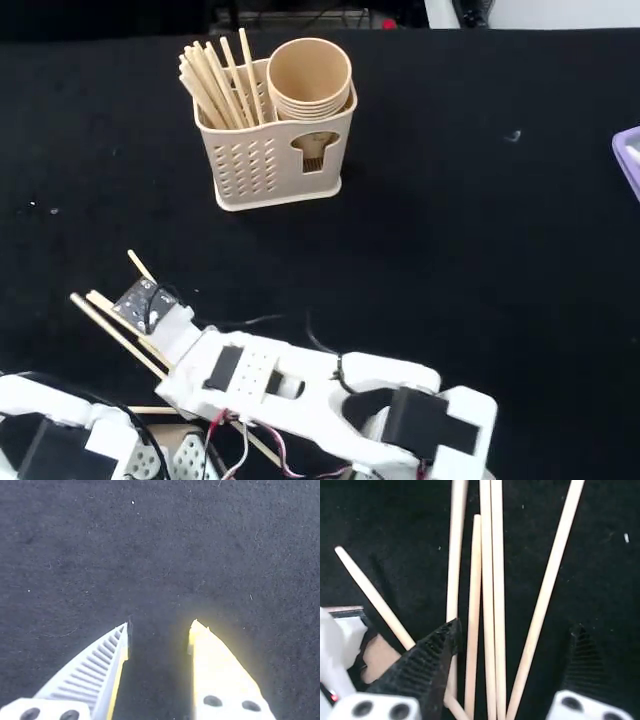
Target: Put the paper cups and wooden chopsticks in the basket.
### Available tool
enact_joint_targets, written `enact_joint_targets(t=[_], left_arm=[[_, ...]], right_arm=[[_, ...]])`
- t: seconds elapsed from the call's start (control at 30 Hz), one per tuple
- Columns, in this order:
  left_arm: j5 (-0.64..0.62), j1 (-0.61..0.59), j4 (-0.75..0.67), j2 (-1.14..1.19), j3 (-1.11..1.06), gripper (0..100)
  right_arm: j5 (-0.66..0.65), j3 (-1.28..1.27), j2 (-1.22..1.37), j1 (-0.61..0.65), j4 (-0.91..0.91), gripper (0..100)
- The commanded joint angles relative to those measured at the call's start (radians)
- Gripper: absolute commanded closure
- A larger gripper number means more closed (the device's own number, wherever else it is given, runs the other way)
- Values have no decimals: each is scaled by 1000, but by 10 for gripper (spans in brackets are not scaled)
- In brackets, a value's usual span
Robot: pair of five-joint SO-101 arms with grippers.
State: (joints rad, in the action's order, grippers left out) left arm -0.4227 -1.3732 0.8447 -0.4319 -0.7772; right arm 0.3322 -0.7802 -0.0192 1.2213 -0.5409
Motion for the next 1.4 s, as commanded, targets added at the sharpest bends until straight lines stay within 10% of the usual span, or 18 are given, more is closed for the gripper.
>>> enact_joint_targets(t=[0.0, 0.37, 0.6, 0.87, 1.37], left_arm=[[-11, -7, -11, -9, 54, 801], [-11, -1, -11, -9, 54, 801], [-11, -1, -11, -9, 54, 800], [-11, 1, -14, -9, 54, 800], [-11, 1, -15, -9, 54, 801]], right_arm=[[0, 62, 15, -40, -21, 669], [-187, 136, 19, -272, -218, 670], [-279, 257, -13, -144, -466, 668], [-281, 97, -171, 121, -420, 669], [-281, 50, 7, -21, -149, 669]])
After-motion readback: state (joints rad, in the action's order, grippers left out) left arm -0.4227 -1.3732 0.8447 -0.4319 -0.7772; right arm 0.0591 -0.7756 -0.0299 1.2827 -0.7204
